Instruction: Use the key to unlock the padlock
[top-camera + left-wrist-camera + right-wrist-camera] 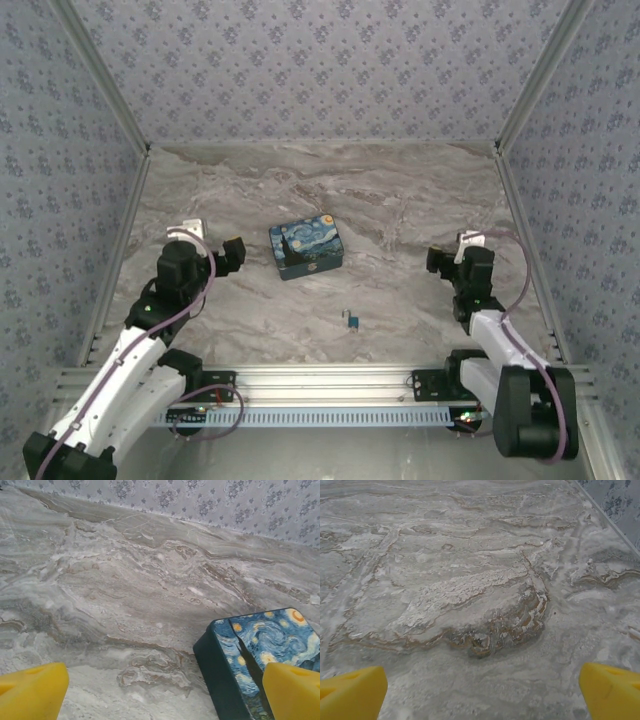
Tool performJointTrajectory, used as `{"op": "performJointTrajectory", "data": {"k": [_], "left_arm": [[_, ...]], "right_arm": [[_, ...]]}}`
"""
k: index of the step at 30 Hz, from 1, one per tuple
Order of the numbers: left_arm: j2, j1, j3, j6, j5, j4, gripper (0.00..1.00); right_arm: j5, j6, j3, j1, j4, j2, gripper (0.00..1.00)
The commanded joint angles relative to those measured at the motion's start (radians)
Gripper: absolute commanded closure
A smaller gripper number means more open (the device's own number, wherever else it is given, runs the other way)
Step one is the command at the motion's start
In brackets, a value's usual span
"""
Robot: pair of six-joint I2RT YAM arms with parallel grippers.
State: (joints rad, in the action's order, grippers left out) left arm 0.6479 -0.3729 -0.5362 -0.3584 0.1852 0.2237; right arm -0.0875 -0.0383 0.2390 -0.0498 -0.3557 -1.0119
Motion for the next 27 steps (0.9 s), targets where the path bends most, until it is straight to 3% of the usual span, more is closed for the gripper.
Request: {"op": "performJointTrajectory", "data": {"k": [1, 10, 14, 18, 23, 27], "left_arm": [[-0.007, 0.006, 0.011, 0.049, 0.029, -0.069, 0.01], [0.018, 0.011, 0.030, 0.119, 0.062, -0.092, 0.01], [0.042, 0.027, 0.039, 0.160, 0.102, -0.093, 0.01], [0.102, 0.077, 0.039, 0.220, 0.159, -0.093, 0.01], [0.211, 0.164, 0.068, 0.257, 0.170, -0.191, 0.01], [0.291, 0.224, 0.138, 0.277, 0.195, -0.373, 0.00]], "right_arm": [[0.051, 0.031, -0.006, -0.011, -0.239, -0.082, 0.00], [0.192, 0.066, 0.048, -0.015, -0.501, -0.363, 0.00], [0.191, 0.063, 0.044, -0.019, -0.623, -0.494, 0.00], [0.185, 0.062, 0.150, -0.019, -0.456, -0.511, 0.00], [0.146, 0.062, 0.152, -0.006, -0.445, -0.509, 0.00], [0.146, 0.063, 0.152, -0.007, -0.447, -0.509, 0.00]]}}
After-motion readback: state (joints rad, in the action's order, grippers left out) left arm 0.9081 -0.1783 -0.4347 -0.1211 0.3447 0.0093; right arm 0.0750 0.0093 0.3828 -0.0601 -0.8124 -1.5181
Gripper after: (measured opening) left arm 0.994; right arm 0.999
